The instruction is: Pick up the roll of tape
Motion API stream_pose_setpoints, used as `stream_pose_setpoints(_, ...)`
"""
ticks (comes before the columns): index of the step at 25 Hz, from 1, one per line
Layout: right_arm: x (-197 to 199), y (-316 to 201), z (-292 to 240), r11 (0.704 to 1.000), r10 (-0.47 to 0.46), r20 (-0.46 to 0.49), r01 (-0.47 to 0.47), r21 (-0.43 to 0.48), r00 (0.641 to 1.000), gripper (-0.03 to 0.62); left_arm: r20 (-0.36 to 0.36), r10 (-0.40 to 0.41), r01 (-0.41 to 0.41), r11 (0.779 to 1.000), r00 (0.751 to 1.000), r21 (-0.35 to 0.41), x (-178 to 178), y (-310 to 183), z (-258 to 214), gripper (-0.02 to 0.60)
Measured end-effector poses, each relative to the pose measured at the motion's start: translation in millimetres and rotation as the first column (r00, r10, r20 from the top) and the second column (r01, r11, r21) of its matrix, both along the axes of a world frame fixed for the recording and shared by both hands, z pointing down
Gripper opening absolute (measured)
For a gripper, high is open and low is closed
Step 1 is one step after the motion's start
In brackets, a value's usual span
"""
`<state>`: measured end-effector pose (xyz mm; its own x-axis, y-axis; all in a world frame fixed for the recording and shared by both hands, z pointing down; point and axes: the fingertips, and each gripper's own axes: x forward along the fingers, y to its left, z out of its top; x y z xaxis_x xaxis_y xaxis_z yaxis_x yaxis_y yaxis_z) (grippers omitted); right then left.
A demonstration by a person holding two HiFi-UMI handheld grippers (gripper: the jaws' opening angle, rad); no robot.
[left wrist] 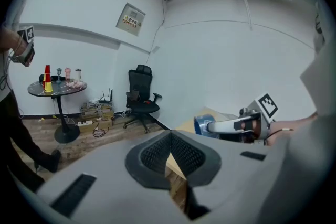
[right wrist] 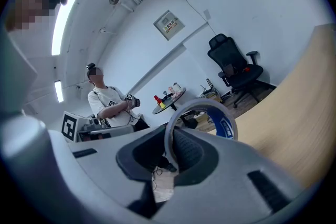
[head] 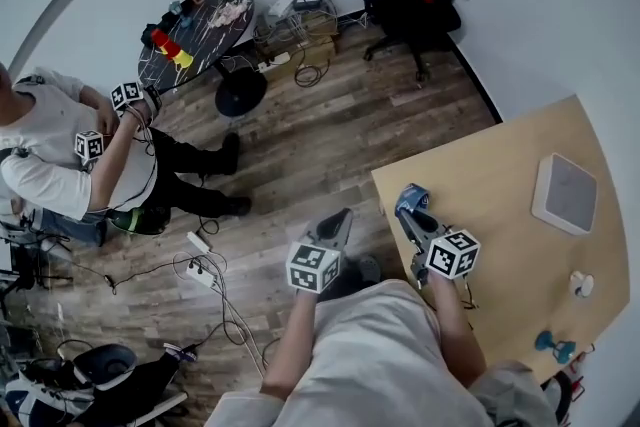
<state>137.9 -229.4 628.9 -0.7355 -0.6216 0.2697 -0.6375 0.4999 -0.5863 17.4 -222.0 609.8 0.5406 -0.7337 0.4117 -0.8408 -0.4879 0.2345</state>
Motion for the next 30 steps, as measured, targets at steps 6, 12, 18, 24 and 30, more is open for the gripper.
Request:
stream_pose_setpoints(6, 12.9, 0.1, 4.9, 1.0, -0.005, 0.001, 0.005, -0.003, 1.0, 0.043, -0.015, 0.018, -0.018, 1.0, 1.0, -0.005, 17.3, 1.1, 5.4, 0.005)
stream_pose_setpoints(12, 9.8, -9.5, 2.6, 0.999, 0.022, 0.003, -0.022, -0.028, 1.0, 0.043, -0.013, 0.074, -0.074, 0.997, 0.997, -0.008, 20.6, -6.9, 2.3, 0.005)
stream_pose_setpoints(18, -4.7, -17.2, 2.4, 0.996, 0.078, 0.01, -0.077, -0.033, 0.997, 0.043, 0.003, 0.059, -0.059, 0.998, 0.998, -0.008, 3.4, -6.9, -3.1, 0.005)
stream_pose_setpoints(24, -1.1, -20.7, 6.4, 0.99, 0.137, -0.007, -0.137, -0.032, 0.991, 0.043, -0.009, 0.034, -0.034, 0.999, 0.999, 0.002, 5.0, -8.7, -2.2, 0.005)
stream_pose_setpoints(30, 4.5, -21.6, 12.5, 0.988, 0.149, -0.013, -0.15, -0.035, 0.989, 0.043, 0.008, 0.052, -0.052, 0.998, 0.999, 0.027, 13.3, -12.9, -6.1, 0.005)
